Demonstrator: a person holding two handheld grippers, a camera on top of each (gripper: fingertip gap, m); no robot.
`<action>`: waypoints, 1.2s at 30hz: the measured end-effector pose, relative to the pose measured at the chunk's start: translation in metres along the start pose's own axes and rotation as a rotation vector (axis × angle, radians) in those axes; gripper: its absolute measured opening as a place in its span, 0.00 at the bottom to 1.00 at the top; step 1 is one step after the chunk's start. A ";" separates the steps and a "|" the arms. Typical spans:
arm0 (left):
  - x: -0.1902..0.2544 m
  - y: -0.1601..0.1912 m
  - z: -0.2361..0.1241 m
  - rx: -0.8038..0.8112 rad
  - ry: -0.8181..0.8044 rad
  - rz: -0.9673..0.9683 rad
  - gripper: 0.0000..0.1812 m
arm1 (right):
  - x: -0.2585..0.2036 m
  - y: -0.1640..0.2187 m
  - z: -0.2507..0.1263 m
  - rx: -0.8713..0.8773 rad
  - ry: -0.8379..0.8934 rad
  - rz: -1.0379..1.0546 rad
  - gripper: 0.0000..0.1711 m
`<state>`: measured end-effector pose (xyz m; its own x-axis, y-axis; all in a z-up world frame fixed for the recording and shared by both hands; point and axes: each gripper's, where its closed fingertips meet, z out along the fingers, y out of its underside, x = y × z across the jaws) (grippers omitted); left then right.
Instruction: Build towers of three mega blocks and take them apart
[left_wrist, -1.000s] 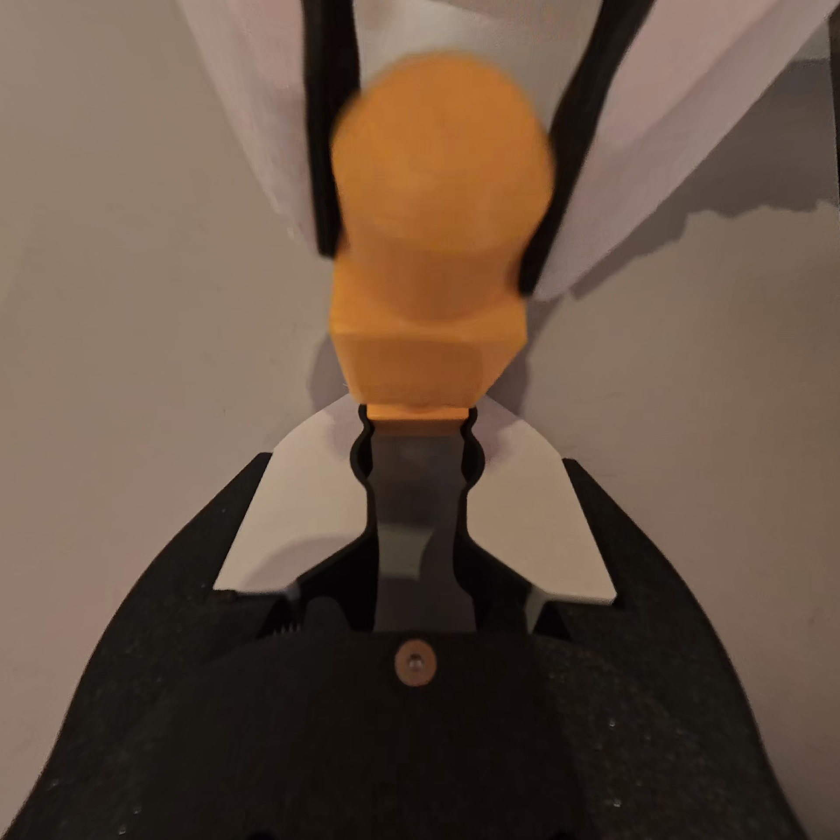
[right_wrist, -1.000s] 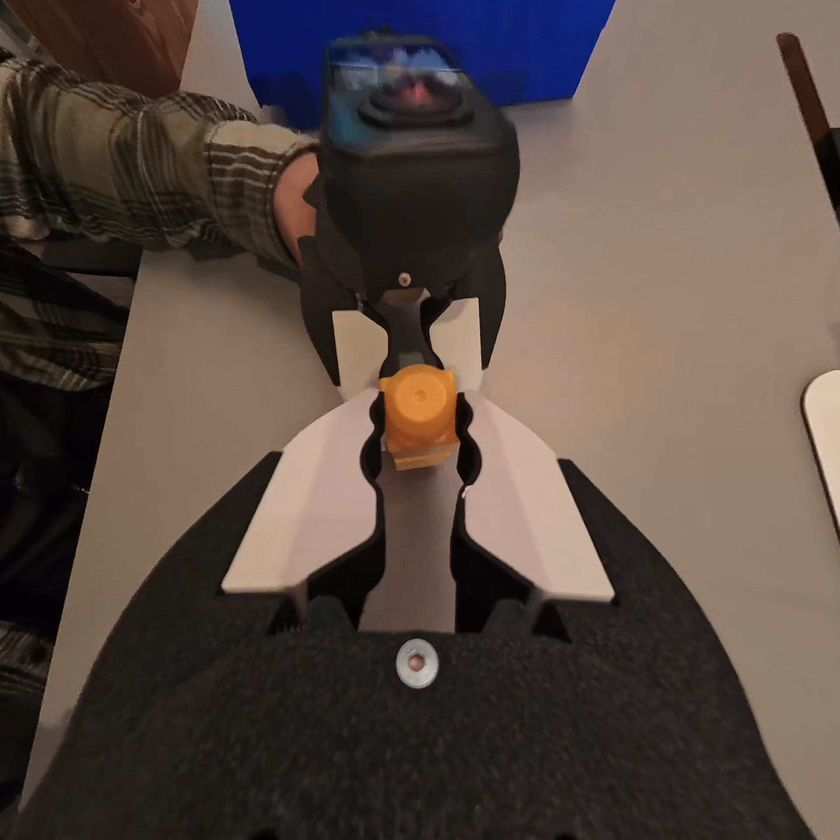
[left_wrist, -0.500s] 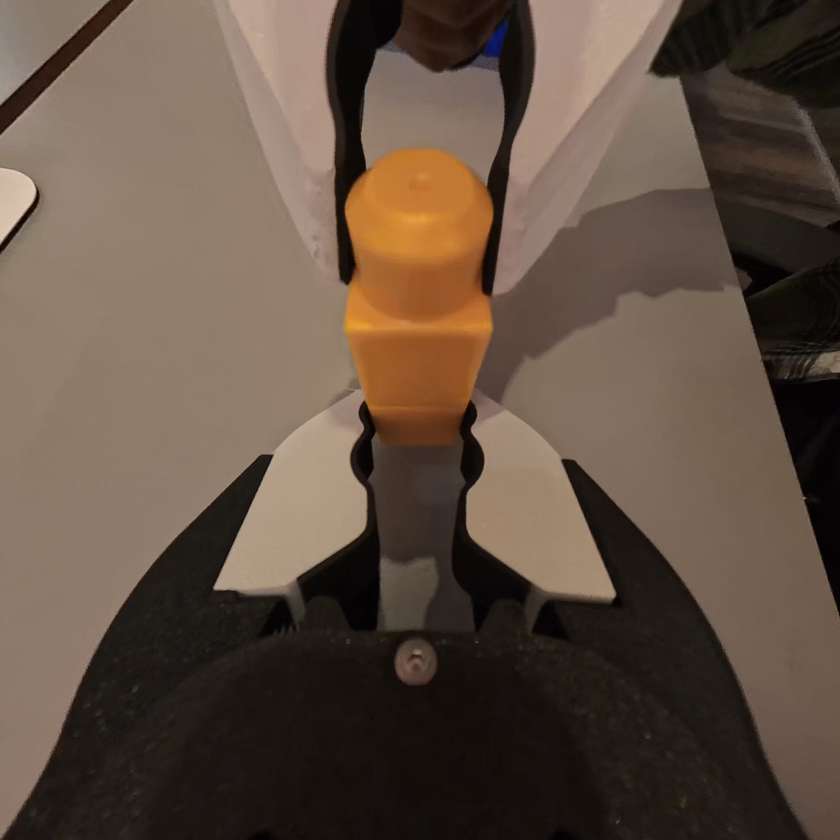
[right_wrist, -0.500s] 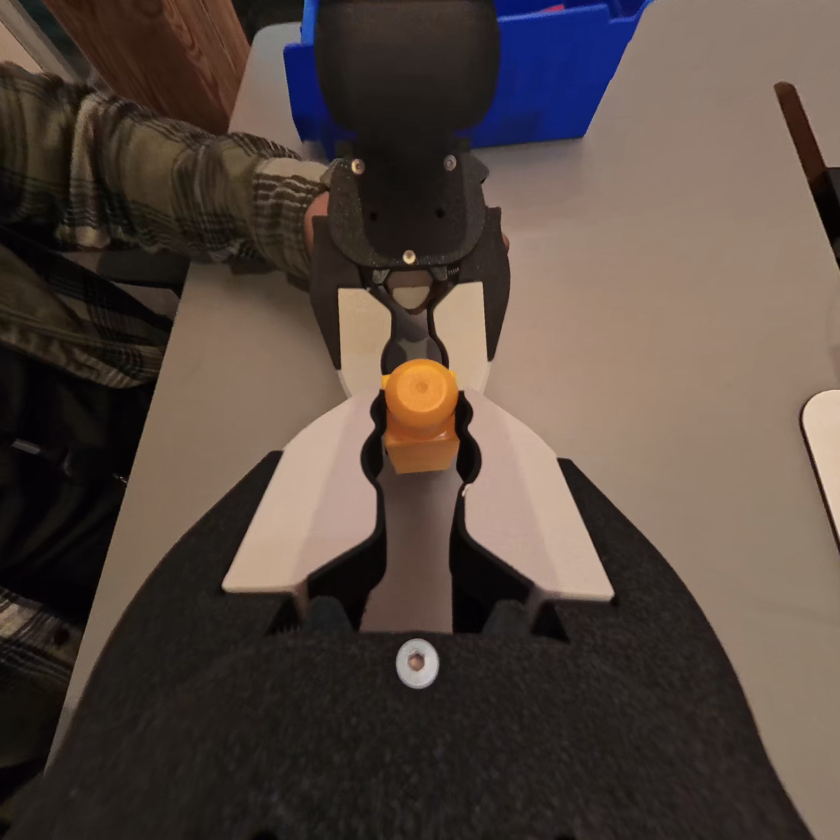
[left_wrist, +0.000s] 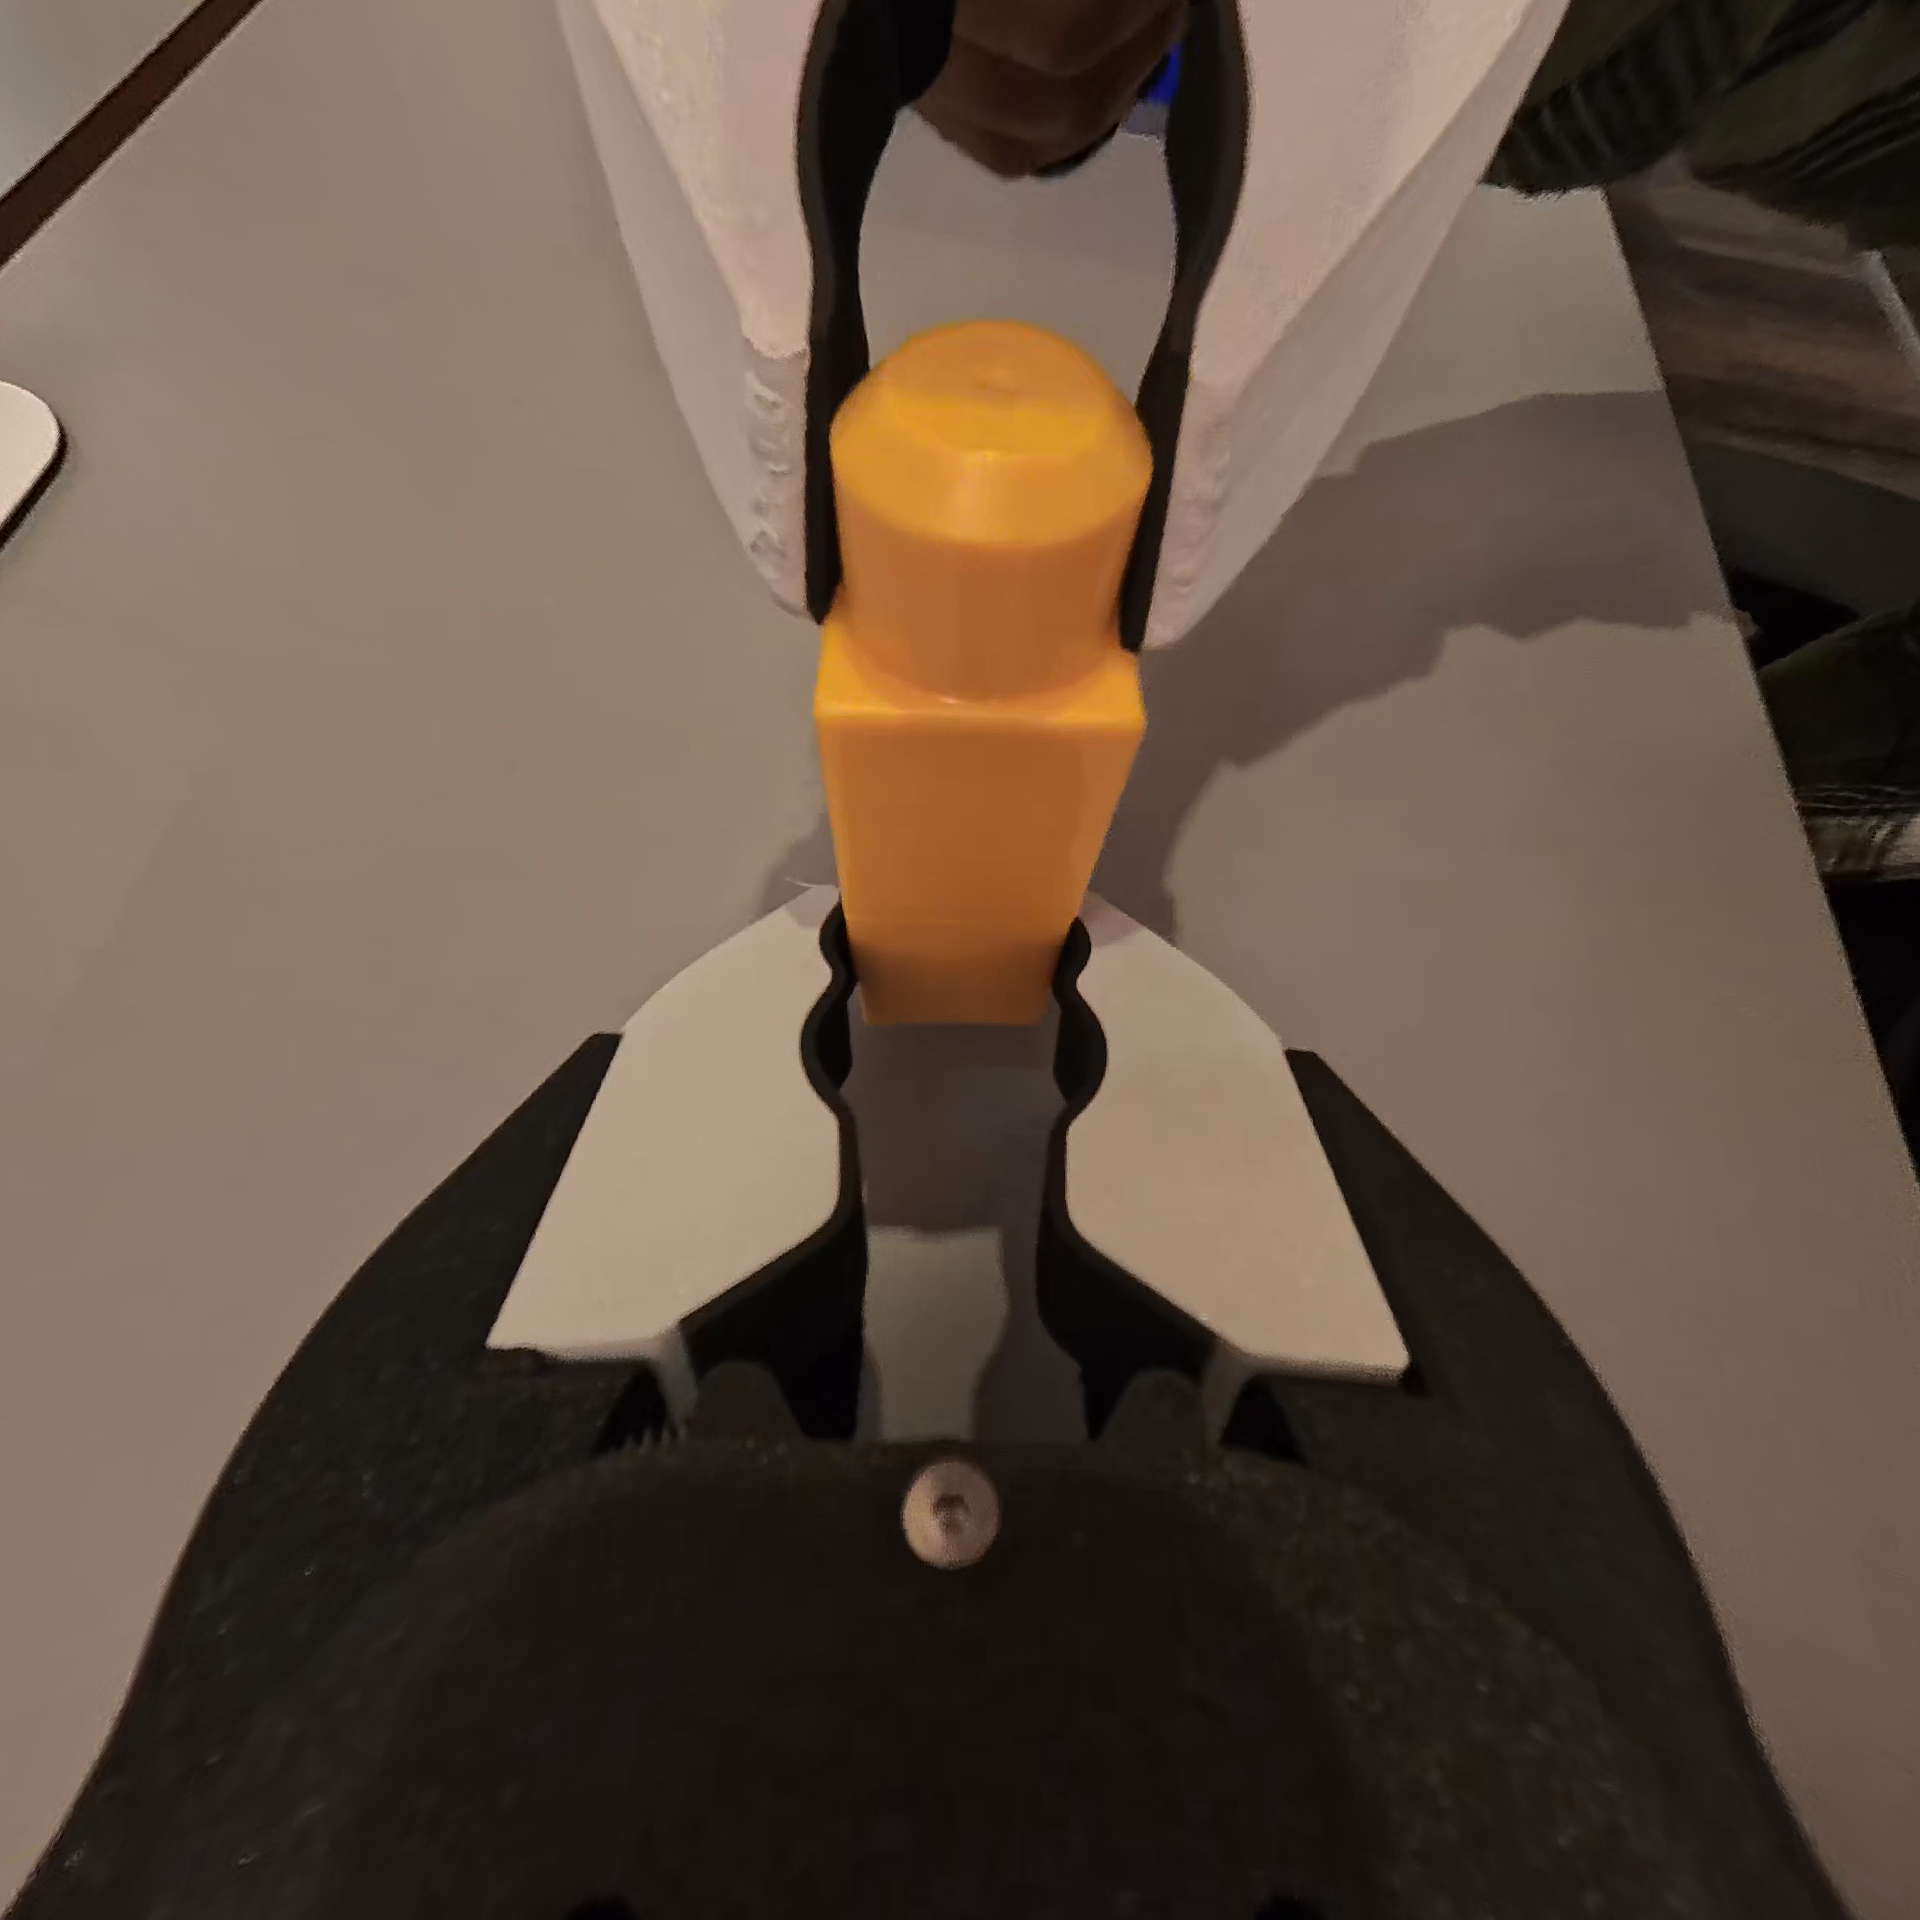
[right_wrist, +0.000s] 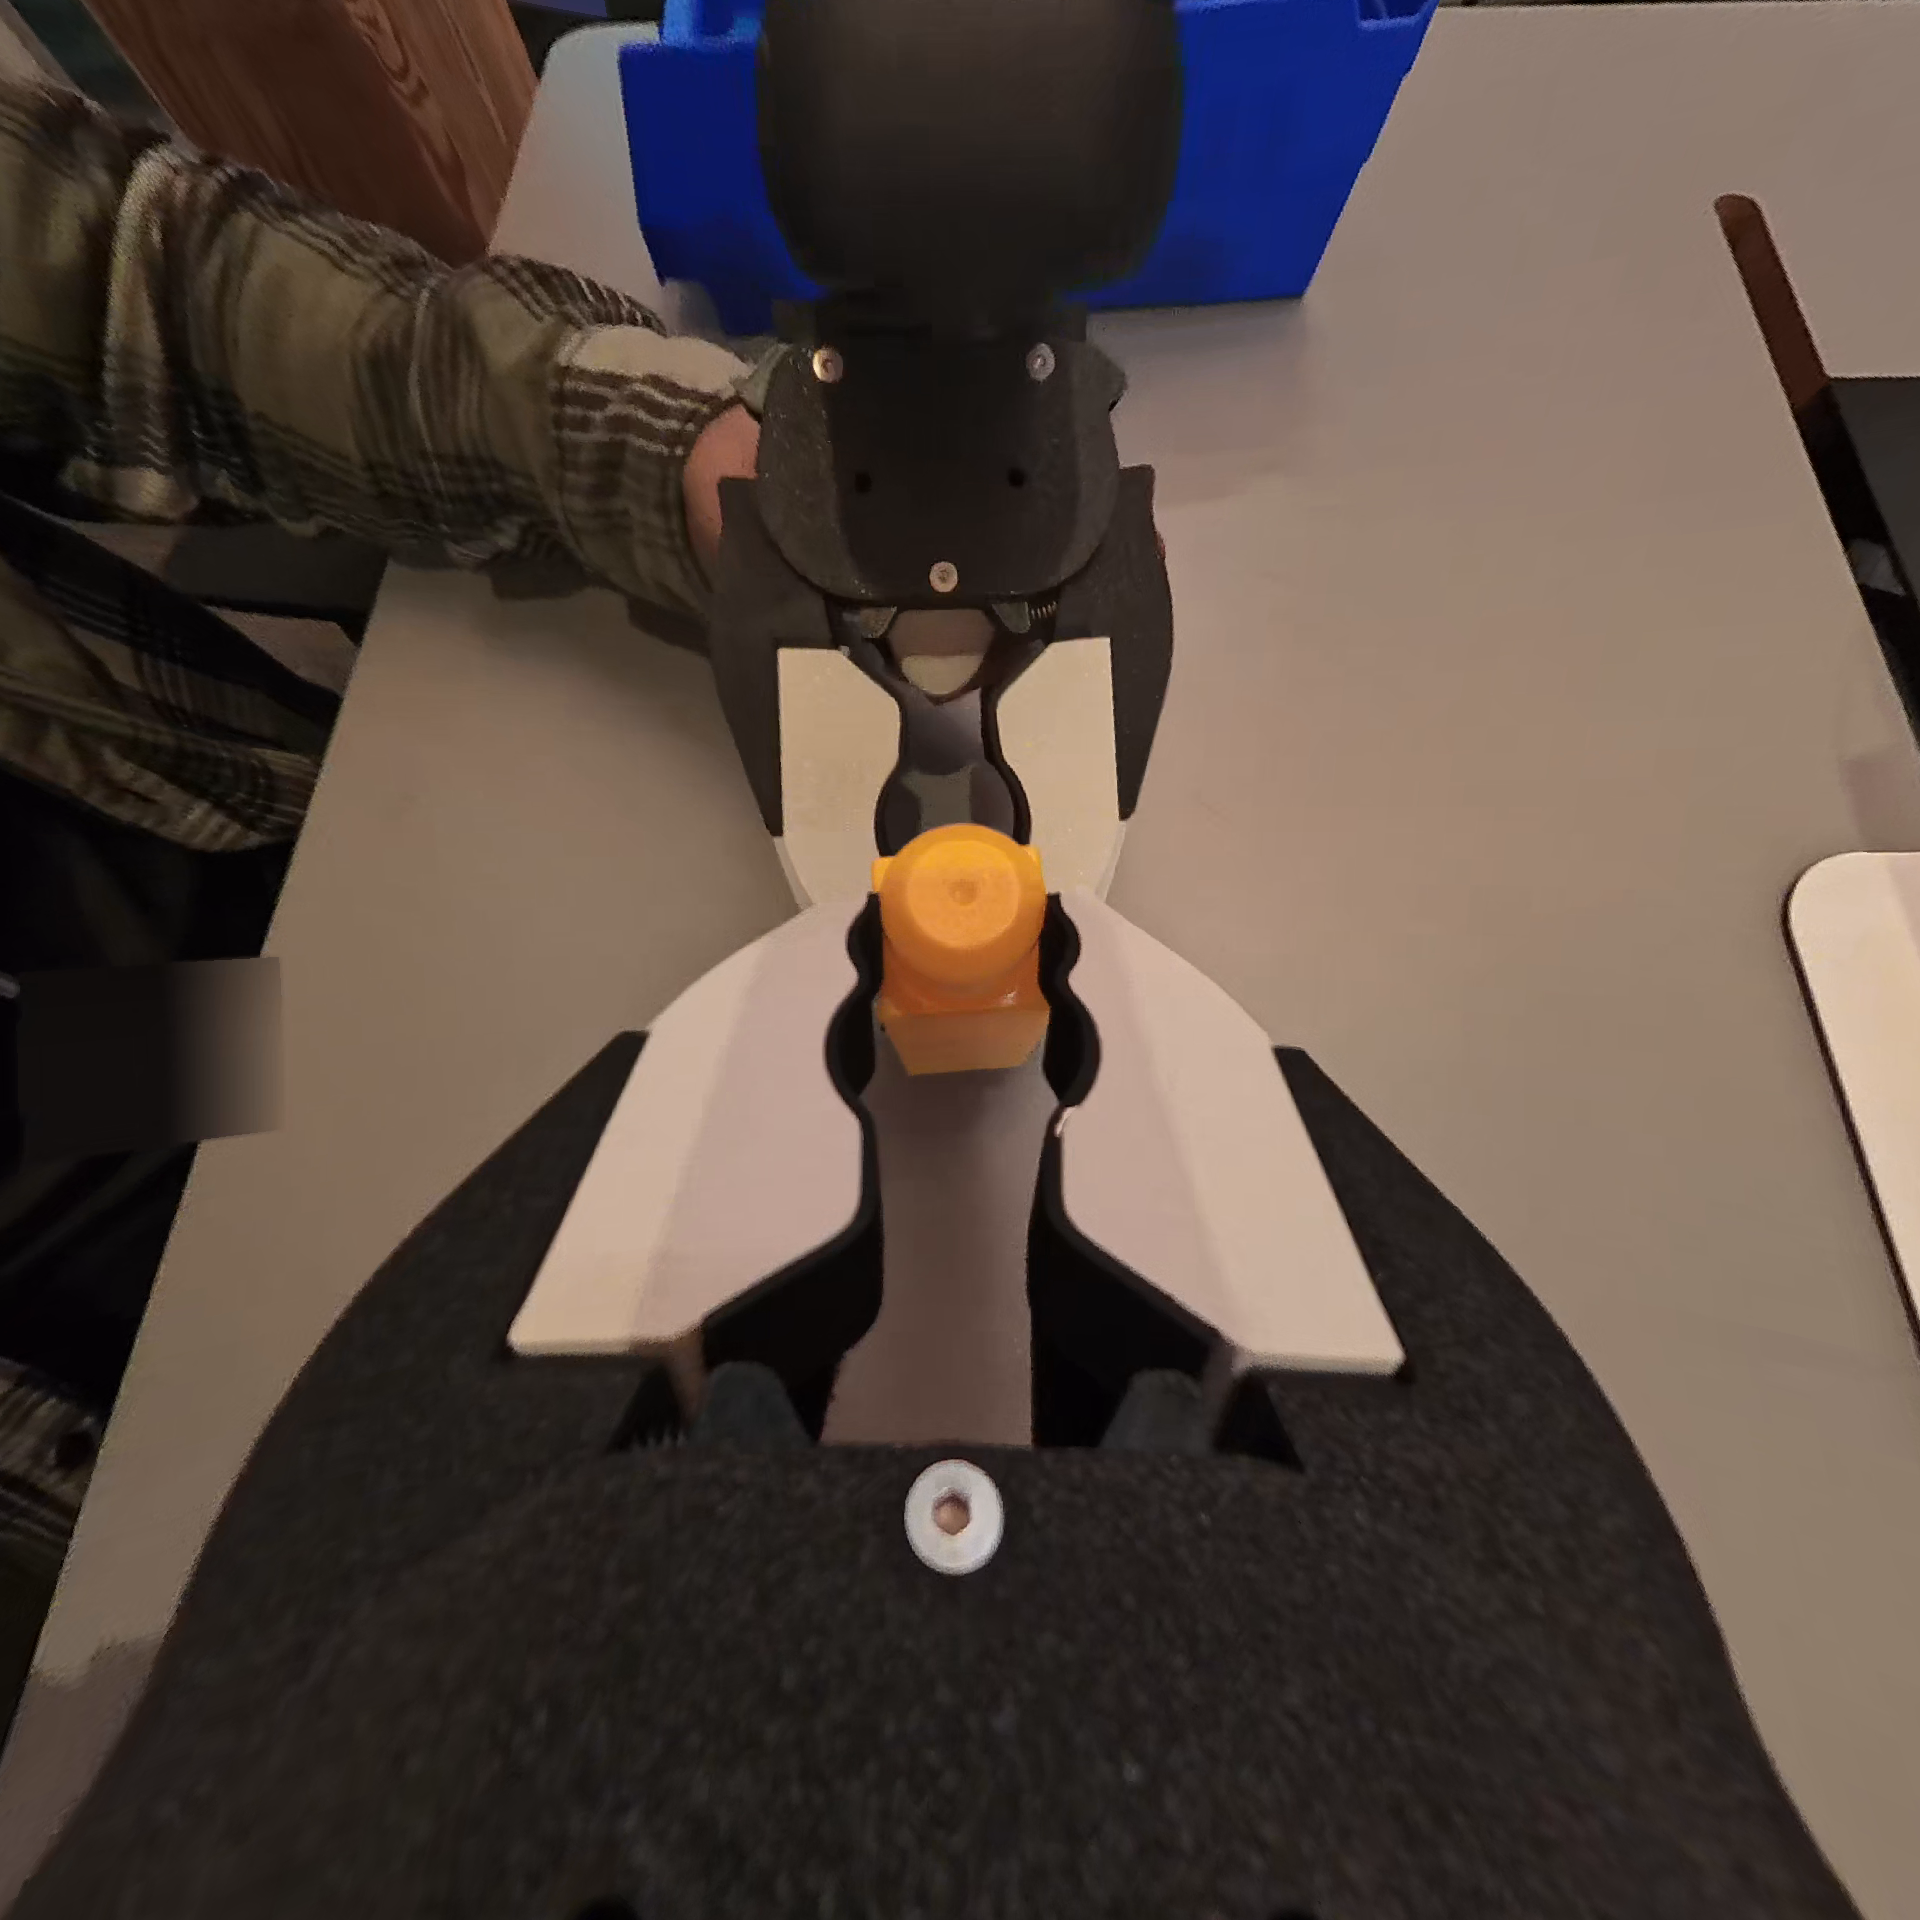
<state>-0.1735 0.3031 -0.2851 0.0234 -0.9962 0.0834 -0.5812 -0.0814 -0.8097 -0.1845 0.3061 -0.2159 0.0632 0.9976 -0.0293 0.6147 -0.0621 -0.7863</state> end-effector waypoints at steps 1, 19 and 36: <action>0.000 0.002 0.003 -0.025 0.000 0.003 0.20 | 0.000 0.002 0.001 -0.014 0.004 -0.003 0.17; -0.012 -0.002 -0.033 0.011 -0.083 -0.059 0.37 | 0.014 0.049 0.011 -0.028 0.052 0.068 0.17; 0.022 0.086 -0.330 -0.155 -0.699 -0.282 0.35 | 0.004 0.045 -0.050 0.138 0.217 0.136 0.46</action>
<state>-0.4912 0.2834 -0.1614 0.6666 -0.7295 -0.1536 -0.5831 -0.3819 -0.7170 -0.1172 0.3055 -0.2201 0.3139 0.9493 -0.0194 0.4771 -0.1753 -0.8612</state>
